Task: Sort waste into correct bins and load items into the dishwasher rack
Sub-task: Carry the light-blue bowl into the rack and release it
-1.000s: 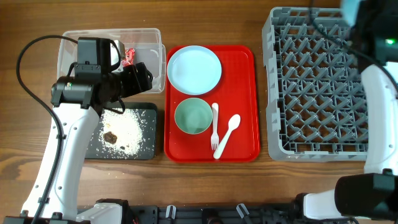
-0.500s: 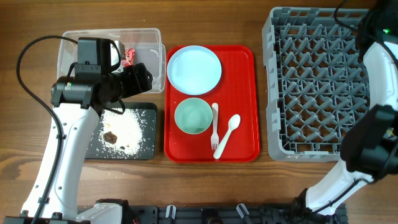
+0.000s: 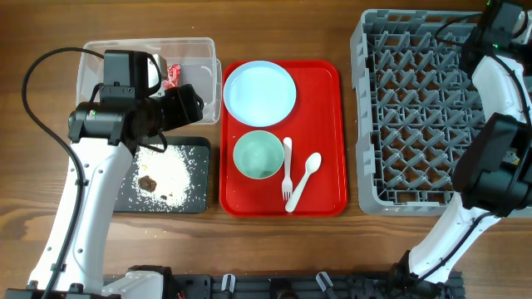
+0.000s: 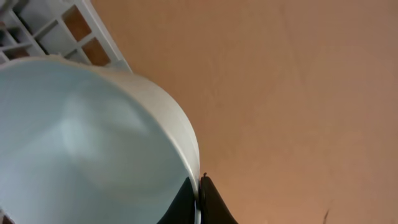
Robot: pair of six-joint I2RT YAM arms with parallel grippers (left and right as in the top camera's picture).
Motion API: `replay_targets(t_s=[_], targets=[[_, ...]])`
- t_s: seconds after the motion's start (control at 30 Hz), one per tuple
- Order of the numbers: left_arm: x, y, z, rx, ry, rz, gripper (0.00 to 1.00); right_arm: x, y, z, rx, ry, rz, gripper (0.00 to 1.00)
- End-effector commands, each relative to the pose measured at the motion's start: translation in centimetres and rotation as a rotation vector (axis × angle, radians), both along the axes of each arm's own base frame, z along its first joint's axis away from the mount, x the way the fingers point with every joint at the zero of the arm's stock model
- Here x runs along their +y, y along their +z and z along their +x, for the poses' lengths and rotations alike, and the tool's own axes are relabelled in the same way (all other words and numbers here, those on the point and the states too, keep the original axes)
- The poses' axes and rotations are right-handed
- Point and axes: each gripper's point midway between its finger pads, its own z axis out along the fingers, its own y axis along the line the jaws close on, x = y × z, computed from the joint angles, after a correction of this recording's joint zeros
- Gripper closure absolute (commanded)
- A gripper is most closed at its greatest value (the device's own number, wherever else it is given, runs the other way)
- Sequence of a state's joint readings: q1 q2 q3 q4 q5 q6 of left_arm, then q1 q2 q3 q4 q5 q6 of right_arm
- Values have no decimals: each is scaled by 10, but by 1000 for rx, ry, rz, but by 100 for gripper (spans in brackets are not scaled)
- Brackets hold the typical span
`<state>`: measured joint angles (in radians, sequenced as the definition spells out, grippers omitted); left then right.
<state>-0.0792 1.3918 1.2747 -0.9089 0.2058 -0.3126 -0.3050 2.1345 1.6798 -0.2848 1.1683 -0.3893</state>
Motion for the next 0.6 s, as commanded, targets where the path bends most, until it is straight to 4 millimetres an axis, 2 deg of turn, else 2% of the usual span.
replay_targets(t_s=[0.0,0.17,0.3,0.37,0.47,0.53,0.57], targets=[[3,7,0,-21,16,-1,15,23,-28,20,-66,79,105,96],[3,7,0,-19,16,-1,15,48,-45,27,-85,114,184,96],[3,7,0,-19,16,-1,15,61,-61,23,-68,126,267,93],[3,7,0,-20,16,-1,15,69,-70,25,-51,160,335,79],[3,7,0,-20,16,-1,15,81,-70,24,-67,197,428,54],[3,7,0,-20,16,-1,15,89,-61,25,-87,231,476,44],[3,7,0,-20,16,-1,15,92,-56,25,-99,244,490,42]])
